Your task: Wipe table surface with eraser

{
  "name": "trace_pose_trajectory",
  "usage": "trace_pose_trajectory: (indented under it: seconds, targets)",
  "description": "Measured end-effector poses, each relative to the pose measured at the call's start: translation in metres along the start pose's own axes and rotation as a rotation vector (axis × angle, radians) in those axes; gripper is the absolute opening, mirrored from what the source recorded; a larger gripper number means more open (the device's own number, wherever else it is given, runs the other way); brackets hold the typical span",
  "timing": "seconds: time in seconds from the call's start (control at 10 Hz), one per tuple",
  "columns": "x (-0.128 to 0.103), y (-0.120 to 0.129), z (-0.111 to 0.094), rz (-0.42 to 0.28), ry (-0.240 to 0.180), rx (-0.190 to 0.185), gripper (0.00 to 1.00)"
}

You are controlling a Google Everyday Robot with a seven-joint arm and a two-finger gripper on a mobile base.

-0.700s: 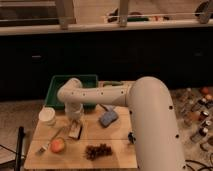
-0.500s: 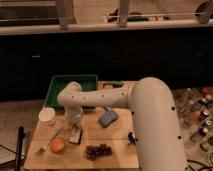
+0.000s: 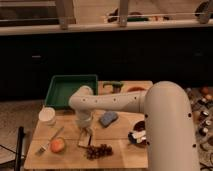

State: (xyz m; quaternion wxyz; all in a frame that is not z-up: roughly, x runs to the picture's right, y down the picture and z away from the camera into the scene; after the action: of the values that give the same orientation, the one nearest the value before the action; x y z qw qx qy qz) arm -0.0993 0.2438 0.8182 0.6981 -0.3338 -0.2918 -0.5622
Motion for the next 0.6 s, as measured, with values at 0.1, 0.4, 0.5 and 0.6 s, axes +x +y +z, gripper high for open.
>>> trace_pose_trajectory:
  seconds: [0.1, 0.4, 0.5, 0.6]
  targets:
    - [0.011, 0.006, -0.005, 0.028, 0.007, 0.004, 0.00]
    - [0.040, 0.002, -0.022, 0.053, 0.025, 0.016, 0.00]
    - [0.042, -0.005, -0.025, 0.042, 0.029, 0.016, 0.00]
    - [0.041, -0.020, -0.028, 0.018, 0.033, 0.013, 0.00]
